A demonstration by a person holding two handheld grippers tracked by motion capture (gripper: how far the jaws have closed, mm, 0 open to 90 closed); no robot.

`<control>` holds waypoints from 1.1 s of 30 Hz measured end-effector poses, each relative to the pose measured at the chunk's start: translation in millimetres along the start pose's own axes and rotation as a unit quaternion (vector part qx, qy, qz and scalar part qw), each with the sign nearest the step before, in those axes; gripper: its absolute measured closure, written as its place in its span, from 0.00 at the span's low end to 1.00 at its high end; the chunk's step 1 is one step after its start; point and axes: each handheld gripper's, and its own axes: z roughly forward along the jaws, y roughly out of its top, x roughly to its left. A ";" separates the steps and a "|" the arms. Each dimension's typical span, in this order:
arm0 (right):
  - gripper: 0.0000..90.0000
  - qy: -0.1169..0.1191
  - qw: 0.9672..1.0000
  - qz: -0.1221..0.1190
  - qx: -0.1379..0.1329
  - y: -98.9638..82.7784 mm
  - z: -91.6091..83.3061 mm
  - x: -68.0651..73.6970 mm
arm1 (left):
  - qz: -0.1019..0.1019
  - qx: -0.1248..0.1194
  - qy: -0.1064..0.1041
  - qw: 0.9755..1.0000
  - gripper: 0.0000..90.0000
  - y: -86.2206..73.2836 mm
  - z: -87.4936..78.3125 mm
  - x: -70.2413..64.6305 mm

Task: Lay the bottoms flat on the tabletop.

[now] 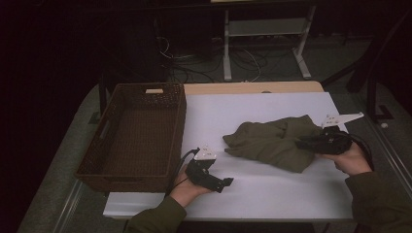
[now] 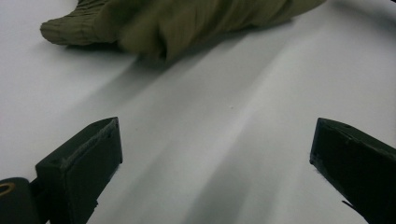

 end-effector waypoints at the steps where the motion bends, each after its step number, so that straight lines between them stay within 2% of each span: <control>1: 0.68 0.011 1.000 -0.004 -0.012 4.2 -2.0 5.3 | 0.001 0.002 -0.001 1.000 0.02 0.0 0.3 0.0; 7: 0.61 0.036 0.998 -0.023 -0.039 17.5 -6.0 21.9 | 0.001 0.003 -0.001 1.000 0.02 -0.1 1.0 0.3; 10: 0.61 0.050 0.997 -0.040 -0.047 27.1 -3.0 35.9 | 0.003 0.003 -0.001 1.000 0.02 -0.2 1.1 0.6; 11: 0.61 0.050 0.997 -0.040 -0.047 27.1 -3.0 35.9 | 0.002 0.003 -0.001 1.000 0.02 -0.2 1.1 0.6; 15: 0.64 0.068 0.995 -0.059 -0.044 34.3 6.6 51.4 | 0.001 0.003 -0.002 1.000 0.02 -0.3 1.2 0.3; 23: 0.67 0.098 0.990 -0.095 -0.017 43.2 34.1 82.3 | 0.001 0.006 -0.004 1.000 0.02 -0.4 1.4 0.3; 33: 0.70 0.112 0.985 -0.132 0.026 48.2 69.1 113.2 | 0.000 0.007 -0.004 1.000 0.02 -0.6 1.2 0.9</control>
